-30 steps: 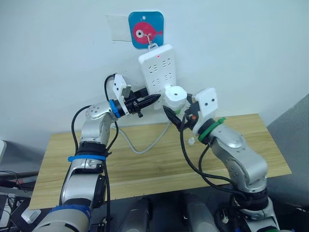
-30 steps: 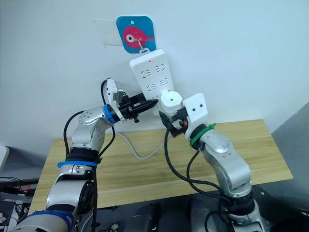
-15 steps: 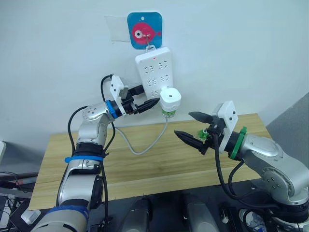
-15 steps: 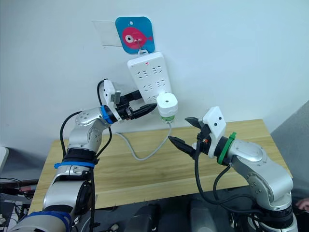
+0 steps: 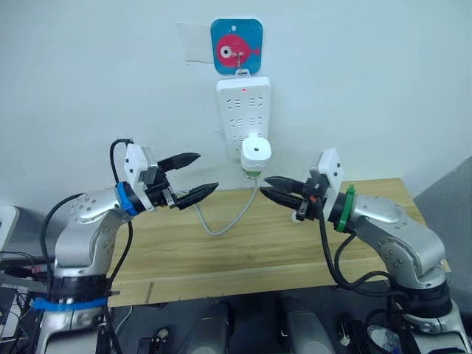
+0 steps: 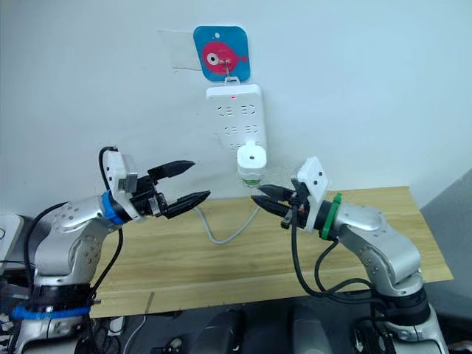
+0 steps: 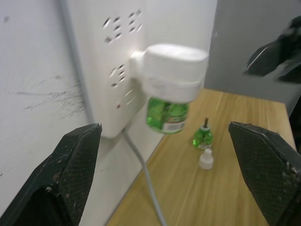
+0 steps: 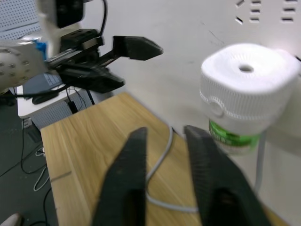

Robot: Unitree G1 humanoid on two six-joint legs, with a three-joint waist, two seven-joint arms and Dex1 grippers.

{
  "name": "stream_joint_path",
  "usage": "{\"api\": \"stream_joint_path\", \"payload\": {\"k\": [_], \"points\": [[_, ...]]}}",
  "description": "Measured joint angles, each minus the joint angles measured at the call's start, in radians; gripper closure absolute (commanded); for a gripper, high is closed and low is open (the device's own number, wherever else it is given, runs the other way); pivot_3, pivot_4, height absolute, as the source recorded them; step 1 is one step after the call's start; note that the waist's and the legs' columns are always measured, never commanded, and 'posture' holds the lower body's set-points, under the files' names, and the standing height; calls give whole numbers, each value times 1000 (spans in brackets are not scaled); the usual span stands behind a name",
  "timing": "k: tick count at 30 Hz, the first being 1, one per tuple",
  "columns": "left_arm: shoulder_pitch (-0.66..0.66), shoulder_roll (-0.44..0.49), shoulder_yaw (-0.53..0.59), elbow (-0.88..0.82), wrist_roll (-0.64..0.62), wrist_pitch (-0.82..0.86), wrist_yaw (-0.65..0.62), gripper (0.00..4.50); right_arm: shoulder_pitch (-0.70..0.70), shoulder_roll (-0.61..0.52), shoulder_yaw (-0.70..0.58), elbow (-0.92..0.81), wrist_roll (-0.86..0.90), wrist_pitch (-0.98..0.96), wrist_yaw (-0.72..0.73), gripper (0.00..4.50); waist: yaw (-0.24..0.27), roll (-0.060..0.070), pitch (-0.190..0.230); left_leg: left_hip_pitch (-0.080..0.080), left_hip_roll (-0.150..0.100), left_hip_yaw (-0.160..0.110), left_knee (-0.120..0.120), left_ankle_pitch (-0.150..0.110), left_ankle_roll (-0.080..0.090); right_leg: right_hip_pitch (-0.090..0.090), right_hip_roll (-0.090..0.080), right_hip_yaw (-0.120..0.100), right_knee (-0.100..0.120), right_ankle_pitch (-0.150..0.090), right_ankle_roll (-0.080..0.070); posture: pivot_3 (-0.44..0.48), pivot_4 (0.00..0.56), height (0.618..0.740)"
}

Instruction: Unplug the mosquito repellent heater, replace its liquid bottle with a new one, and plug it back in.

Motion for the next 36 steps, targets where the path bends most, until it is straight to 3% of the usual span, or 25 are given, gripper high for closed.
{"api": "stream_joint_path", "payload": {"k": [1, 7, 36], "points": [[23, -2, 0, -49, -13, 11, 19, 0, -2, 7, 7, 9, -12, -8, -6, 4457, 2, 0, 0, 0, 0, 0, 0, 0, 0, 0, 0, 0, 0, 0, 0, 45, 205, 740], [107, -25, -17, -253, -56, 69, 119, 0, -42, 46, 35, 63, -68, -46, -57, 4457, 5, 0, 0, 1, 1, 0, 0, 0, 0, 0, 0, 0, 1, 0, 0, 57, 214, 740], [135, -23, -44, -264, -88, 86, 162, 0, -75, 92, 91, 134, -211, -95, -106, 4457, 15, 0, 0, 1, 1, 0, -1, 0, 0, 0, 1, 0, 1, 0, -1, 44, 224, 740]]}}
